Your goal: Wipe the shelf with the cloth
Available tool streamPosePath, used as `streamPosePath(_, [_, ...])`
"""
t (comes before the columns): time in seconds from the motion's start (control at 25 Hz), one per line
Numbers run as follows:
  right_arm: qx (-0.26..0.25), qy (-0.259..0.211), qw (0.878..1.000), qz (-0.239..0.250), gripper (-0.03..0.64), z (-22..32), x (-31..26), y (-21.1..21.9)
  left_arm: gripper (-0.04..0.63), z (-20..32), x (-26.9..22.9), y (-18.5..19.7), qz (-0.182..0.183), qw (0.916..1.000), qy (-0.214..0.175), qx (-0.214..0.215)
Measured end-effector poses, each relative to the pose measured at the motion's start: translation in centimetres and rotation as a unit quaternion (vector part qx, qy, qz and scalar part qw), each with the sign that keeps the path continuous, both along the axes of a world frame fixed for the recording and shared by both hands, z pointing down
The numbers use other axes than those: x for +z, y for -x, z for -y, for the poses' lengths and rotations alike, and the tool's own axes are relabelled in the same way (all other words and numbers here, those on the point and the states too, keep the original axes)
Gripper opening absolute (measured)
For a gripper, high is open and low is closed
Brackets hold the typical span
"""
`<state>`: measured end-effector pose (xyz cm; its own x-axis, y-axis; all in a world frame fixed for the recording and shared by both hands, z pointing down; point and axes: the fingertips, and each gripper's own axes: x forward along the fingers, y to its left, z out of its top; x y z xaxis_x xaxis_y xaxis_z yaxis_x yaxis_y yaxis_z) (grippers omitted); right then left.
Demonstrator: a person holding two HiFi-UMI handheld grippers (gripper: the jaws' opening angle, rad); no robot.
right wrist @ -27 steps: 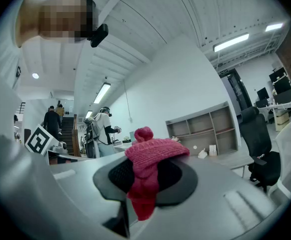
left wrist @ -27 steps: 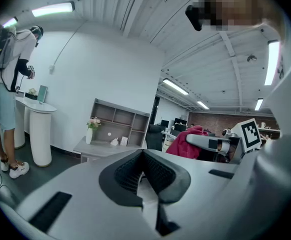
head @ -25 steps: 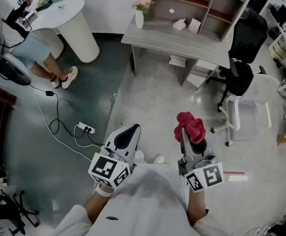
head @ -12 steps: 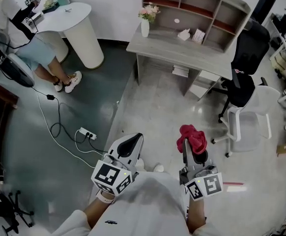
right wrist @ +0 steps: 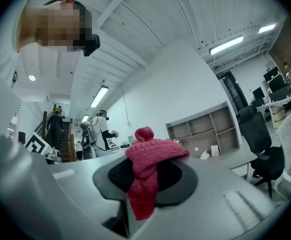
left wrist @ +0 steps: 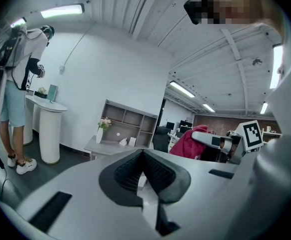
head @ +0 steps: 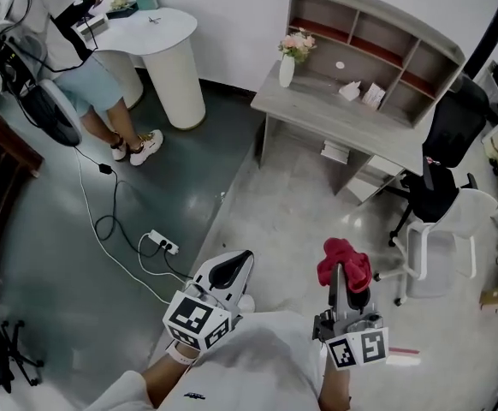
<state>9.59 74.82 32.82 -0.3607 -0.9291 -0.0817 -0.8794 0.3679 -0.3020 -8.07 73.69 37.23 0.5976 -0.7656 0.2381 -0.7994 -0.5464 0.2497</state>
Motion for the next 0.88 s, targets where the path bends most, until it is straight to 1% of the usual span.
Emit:
streamPosePath(0.12, [0.009, 0.005, 1.000, 0.008, 0.083, 0.6, 0.2, 1.2, 0.000, 0.8, 0.4, 1.4, 0.001, 1.0000, 0.006, 0.003])
streamPosePath(0.2, [0.007, 0.011, 1.000, 0.004, 0.083, 1.0, 0.3, 1.6, 0.000, 1.3, 0.7, 1.5, -0.003, 0.9999, 0.011, 0.007])
streamPosePath(0.28, [0.004, 0.019, 1.000, 0.000, 0.084, 1.8, 0.7, 1.5, 0.000, 2.0, 0.8, 1.3, -0.003, 0.9999, 0.013, 0.008])
streamPosePath(0.4, [0.007, 0.031, 0.999, 0.006, 0.084, 4.2, 2.0, 0.8, 0.000, 4.1, 1.4, 1.1, 0.002, 0.9998, 0.018, 0.006])
streamPosePath(0.52, [0.008, 0.040, 0.999, 0.018, 0.084, 8.0, 3.0, 0.3, 0.000, 7.2, 2.0, 1.2, 0.007, 0.9996, 0.025, -0.002])
streamPosePath(0.64, [0.005, 0.038, 0.999, 0.033, 0.084, 12.2, 3.0, -0.4, 0.000, 10.9, 2.0, 0.8, 0.017, 0.9994, 0.028, -0.010])
streamPosePath(0.8, [-0.008, 0.033, 0.999, 0.034, 0.084, 18.7, 2.4, -2.0, 0.000, 16.9, 1.5, -0.7, 0.019, 0.9991, 0.029, -0.025])
streamPosePath(0.88, [-0.015, 0.029, 0.999, 0.036, 0.084, 22.1, 1.8, -3.1, 0.000, 20.1, 1.0, -2.0, 0.021, 0.9989, 0.027, -0.031])
